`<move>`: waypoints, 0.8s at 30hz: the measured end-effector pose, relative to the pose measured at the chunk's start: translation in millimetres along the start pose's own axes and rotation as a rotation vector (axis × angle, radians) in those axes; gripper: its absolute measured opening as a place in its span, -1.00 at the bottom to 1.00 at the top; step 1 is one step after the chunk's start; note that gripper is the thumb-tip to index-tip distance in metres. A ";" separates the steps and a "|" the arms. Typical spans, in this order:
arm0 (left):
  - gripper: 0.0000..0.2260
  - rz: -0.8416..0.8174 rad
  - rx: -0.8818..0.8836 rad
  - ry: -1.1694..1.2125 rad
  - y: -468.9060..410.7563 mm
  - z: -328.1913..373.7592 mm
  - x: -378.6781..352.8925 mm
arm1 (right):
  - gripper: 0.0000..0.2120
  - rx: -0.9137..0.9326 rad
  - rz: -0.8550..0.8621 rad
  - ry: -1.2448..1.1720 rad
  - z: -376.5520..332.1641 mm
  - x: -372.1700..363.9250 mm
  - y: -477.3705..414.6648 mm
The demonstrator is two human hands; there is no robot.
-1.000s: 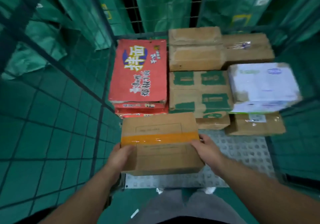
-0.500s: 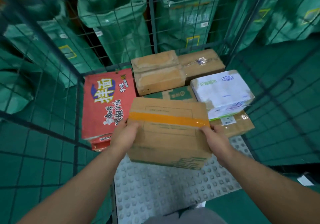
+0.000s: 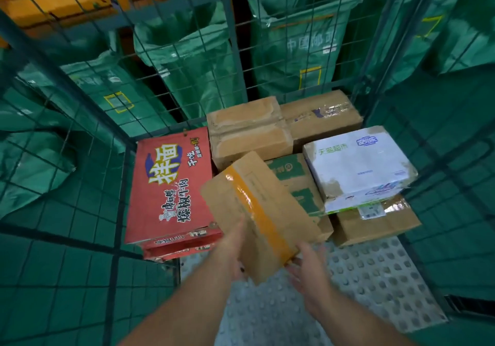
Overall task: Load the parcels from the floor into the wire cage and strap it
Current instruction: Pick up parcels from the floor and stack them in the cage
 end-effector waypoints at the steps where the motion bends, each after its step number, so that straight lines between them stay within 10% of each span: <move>1: -0.30 -0.026 0.073 -0.012 -0.5 -18.1 2.0 | -0.29 0.039 0.001 0.043 -1.8 -1.0 -7.3; 8: -0.70 -0.238 -0.023 0.261 -21.2 -28.1 5.8 | -0.28 0.159 0.026 0.164 -29.4 15.4 -44.4; 18: -0.82 0.013 -0.300 0.318 -27.1 36.6 33.2 | -0.84 0.167 -0.088 0.530 -47.1 -28.8 -79.4; 24: -0.81 -0.068 -0.317 0.175 -27.6 37.2 66.5 | -0.57 0.199 -0.195 0.554 -49.8 -55.1 -71.8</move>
Point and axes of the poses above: each hand's wrist, its own y-axis away from the middle knuckle, its own x-axis out of the back of the hand, z = x × y, the point moved 1 cm from there along -y, towards the middle knuckle, and after that the axes turned 15 degrees about y, right-handed, at the moved point
